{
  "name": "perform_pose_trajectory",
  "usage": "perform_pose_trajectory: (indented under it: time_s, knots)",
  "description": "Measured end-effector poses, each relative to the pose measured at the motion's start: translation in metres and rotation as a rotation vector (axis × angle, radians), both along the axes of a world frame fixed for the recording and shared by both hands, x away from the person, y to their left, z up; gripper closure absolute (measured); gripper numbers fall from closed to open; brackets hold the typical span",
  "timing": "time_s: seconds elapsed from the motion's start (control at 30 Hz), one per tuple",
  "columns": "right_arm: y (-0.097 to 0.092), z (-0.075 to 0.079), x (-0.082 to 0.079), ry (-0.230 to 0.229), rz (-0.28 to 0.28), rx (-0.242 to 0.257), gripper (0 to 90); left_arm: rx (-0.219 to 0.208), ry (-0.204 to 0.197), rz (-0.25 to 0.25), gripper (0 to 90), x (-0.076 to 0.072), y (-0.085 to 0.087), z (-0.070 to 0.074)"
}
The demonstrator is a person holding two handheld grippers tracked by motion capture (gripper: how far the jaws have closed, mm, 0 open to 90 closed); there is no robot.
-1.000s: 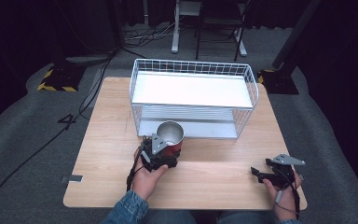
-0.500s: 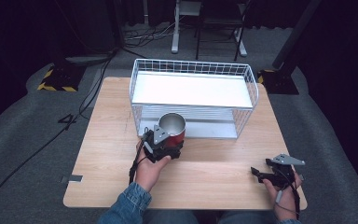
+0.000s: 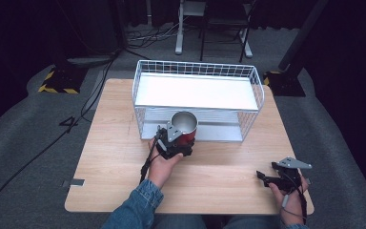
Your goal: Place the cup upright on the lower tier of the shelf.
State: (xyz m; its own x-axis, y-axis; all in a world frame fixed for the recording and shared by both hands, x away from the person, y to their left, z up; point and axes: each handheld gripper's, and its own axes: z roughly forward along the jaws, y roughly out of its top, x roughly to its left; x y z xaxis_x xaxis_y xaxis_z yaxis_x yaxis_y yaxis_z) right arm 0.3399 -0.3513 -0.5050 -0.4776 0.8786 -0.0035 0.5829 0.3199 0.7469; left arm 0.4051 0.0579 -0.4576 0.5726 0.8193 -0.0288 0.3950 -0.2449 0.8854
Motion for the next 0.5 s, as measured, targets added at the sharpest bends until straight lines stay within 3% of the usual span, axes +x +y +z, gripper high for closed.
perform_pose_trajectory:
  time_s: [0.23, 0.4, 0.5]
  knots:
    - [0.000, 0.000, 0.000, 0.000, 0.000, 0.000, 21.1, -0.019, 0.007, 0.012, 16.4, 0.012, -0.010, -0.009]
    - [0.000, 0.000, 0.000, 0.000, 0.000, -0.001, 21.1, -0.037, -0.025, 0.046, 16.4, 0.023, -0.017, -0.015]
    - [0.000, 0.000, 0.000, 0.000, 0.001, -0.001, 21.1, -0.044, -0.024, 0.059, 16.4, 0.028, -0.019, -0.016]
